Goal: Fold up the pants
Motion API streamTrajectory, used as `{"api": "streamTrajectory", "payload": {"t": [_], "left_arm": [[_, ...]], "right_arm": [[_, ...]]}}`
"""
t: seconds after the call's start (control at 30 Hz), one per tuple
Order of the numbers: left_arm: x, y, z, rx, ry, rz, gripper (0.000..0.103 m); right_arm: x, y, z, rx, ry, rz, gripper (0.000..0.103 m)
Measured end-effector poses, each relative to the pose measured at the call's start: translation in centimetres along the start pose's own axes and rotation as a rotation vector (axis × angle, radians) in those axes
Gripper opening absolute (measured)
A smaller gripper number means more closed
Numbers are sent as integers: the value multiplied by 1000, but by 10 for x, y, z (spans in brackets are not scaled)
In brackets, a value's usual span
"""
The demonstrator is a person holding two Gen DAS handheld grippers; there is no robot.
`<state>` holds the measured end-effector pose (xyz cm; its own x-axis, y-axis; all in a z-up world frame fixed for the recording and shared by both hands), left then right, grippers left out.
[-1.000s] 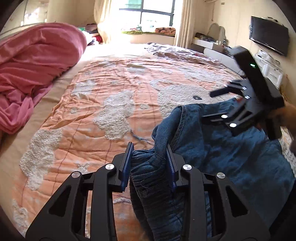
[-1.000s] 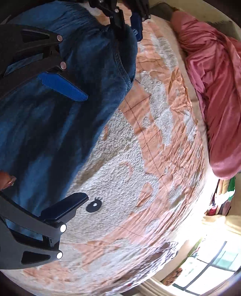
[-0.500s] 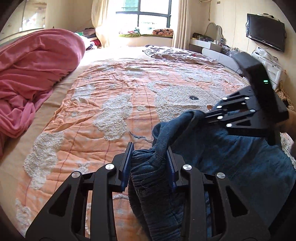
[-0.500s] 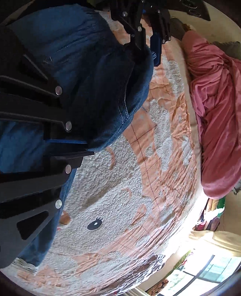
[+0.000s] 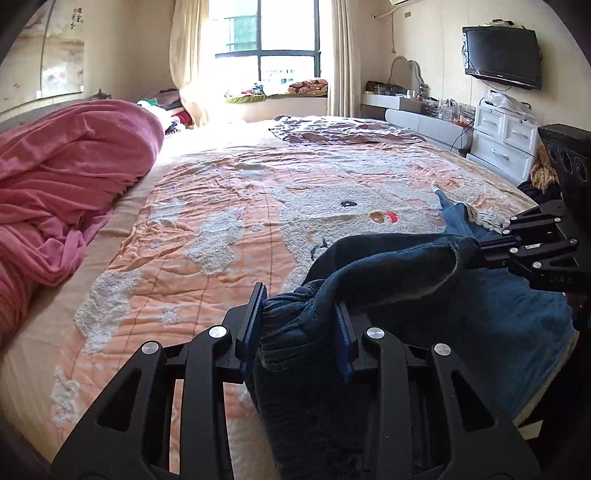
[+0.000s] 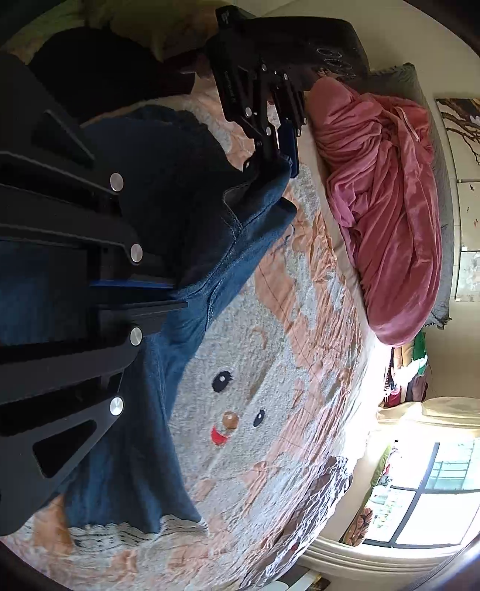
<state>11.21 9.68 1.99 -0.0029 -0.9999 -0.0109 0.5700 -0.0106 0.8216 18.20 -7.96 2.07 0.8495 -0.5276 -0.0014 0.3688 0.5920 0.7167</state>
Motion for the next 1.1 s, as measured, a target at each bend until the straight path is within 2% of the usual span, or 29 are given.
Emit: {"api": "streamTrajectory", "payload": {"t": [0.27,0.5,0.57,0.67,0.8,0.97,1.03,1.1], "left_arm": [[13,-38,40,-23,-1,21,27],[19,-73,35,-151,27,34,33],[20,-77,38,-160,27,34,35],[20,-77,46,-174,22,31,47],[14,-79,59,-190,37,56,49],[21,-56,88,-103,24,84,49],[32,-41,91,-67,-31,88,49],[43,-30,81,-71,-69,92,49]], "right_arm": [[-55,-57,27,11,74,-27,5],[-78,-91,25,-4,77,-73,5],[-81,-95,21,-10,81,-84,5],[-90,-101,17,-27,46,-45,5],[-90,-103,17,-16,64,-82,7],[-95,-108,16,-16,57,-62,8],[-94,-110,16,-21,52,-64,8],[-95,-110,16,-18,52,-69,8]]}}
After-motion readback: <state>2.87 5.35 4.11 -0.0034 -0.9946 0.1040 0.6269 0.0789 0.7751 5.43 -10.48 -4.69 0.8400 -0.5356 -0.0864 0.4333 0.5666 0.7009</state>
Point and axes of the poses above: each gripper's, at about its wrist camera, not at the fingertips, and z roughly against the way its jaws point, x to its right, y to its top, the point moved 3 cm from there along -z, roughly the way its jaws point, and after that the axes turned 1 degree about z, right-handed, at the moved point
